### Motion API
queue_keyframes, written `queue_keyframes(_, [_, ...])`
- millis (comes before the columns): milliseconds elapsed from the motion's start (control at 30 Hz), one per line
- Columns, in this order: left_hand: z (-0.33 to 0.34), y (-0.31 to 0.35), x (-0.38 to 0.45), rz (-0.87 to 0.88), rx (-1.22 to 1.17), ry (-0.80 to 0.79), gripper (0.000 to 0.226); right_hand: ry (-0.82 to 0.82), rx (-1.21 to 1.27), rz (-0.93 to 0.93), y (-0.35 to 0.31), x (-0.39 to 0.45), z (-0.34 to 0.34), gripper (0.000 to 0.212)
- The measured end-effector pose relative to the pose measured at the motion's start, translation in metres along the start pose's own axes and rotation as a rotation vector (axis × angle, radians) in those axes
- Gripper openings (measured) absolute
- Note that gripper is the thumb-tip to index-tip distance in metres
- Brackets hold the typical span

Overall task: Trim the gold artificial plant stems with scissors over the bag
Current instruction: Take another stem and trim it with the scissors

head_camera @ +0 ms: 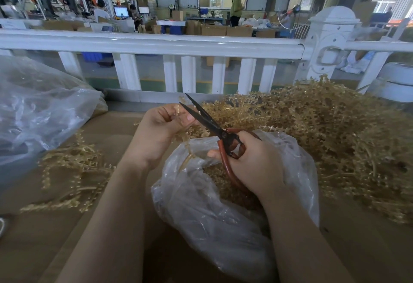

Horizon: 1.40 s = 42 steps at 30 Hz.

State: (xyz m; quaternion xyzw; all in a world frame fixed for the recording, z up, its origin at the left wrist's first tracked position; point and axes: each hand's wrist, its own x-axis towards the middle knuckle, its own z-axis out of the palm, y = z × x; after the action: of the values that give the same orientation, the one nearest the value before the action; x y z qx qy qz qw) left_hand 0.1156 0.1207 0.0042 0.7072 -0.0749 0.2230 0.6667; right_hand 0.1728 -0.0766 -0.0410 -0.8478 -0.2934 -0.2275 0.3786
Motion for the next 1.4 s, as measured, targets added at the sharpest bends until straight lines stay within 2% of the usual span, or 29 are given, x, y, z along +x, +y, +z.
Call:
queue_keyframes(333, [0.009, 0.003, 0.0, 0.004, -0.047, -0.033, 0.017, 0.05, -0.012, -0.025, -0.002, 0.001, -0.001, 0.052])
queue_keyframes(533, [0.008, 0.002, -0.001, 0.02, -0.055, -0.048, 0.016, 0.007, -0.014, 0.021, 0.0, 0.001, 0.0, 0.069])
queue_keyframes(700, [0.008, -0.005, 0.001, 0.002, -0.005, -0.087, 0.014, -0.006, -0.022, 0.008, 0.0, 0.002, 0.002, 0.063])
queue_keyframes(933, [0.011, -0.011, 0.005, -0.003, -0.051, -0.081, 0.006, 0.012, 0.015, 0.028, 0.001, 0.001, 0.001, 0.066])
queue_keyframes(1100, [0.009, -0.01, 0.005, 0.027, -0.129, -0.07, 0.015, 0.021, 0.033, 0.029, 0.001, 0.001, 0.001, 0.055])
queue_keyframes(1400, [0.007, -0.011, 0.004, 0.043, -0.092, -0.046, 0.014, -0.022, 0.05, 0.056, 0.001, 0.001, 0.0, 0.059])
